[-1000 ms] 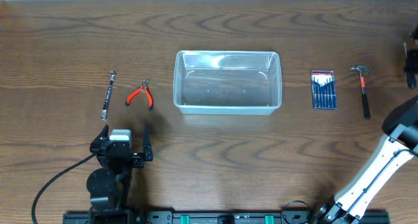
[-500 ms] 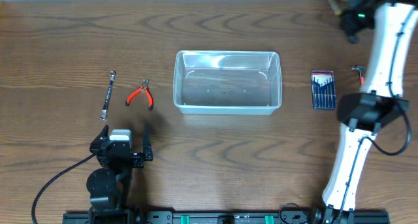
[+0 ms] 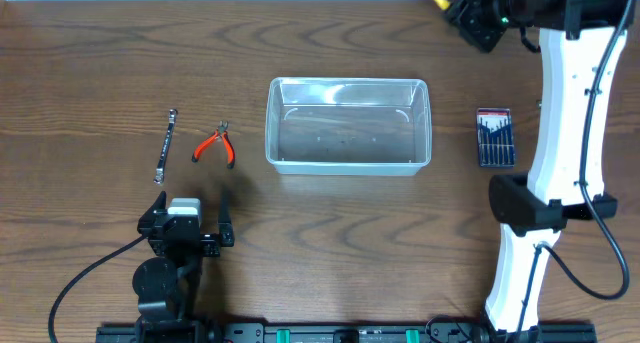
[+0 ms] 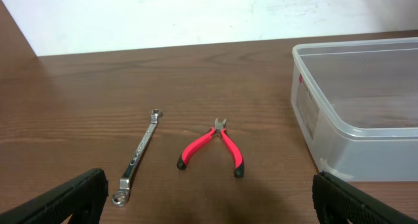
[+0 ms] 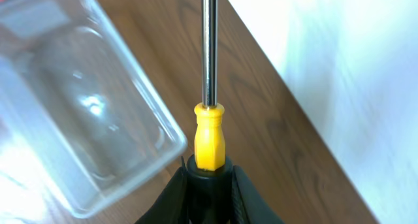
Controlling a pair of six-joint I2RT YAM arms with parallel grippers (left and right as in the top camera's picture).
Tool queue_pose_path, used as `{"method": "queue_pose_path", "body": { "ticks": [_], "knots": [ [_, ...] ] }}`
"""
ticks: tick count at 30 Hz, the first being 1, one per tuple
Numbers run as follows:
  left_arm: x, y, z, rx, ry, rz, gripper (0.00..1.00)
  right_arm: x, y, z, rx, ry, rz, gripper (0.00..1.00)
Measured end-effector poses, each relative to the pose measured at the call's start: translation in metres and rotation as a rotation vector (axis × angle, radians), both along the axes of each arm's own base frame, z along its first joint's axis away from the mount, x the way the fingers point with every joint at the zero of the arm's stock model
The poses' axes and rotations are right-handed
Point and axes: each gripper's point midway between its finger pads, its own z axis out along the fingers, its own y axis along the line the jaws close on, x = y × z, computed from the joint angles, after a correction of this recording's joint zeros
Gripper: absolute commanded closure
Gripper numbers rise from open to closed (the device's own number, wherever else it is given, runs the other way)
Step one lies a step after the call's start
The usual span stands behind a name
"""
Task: Pack container
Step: 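Lift the screwdriver and carry it left over the clear container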
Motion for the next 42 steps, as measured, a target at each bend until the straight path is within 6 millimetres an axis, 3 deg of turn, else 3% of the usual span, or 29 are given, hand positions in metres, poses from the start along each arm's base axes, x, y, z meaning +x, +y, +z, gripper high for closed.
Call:
{"method": "queue_pose_path", "body": {
  "ticks": [5,14,23,27,34,42],
  "knots": [
    [0.000,0.000,0.000,0.000,0.000,0.000,0.02,-0.015,0.039,0.007,0.034,-0.008,0.113,0.99],
    [0.000,0.000,0.000,0.000,0.000,0.000,0.02,-0.040,0.102,-0.020,-0.036,0.063,0.256,0.99],
    [0.000,0.000,0.000,0.000,0.000,0.000,0.02,-0.031,0.102,-0.090,-0.191,0.202,0.243,0.99],
    [0.000,0.000,0.000,0.000,0.000,0.000,0.02,-0.025,0.101,-0.111,-0.218,0.230,0.236,0.99],
    [0.000,0.000,0.000,0.000,0.000,0.000,0.02,-0.033,0.103,-0.136,-0.214,0.311,0.254,0.99],
    [0.000,0.000,0.000,0.000,0.000,0.000,0.02,-0.038,0.116,-0.145,-0.171,0.333,0.289,0.99]
  ]
}}
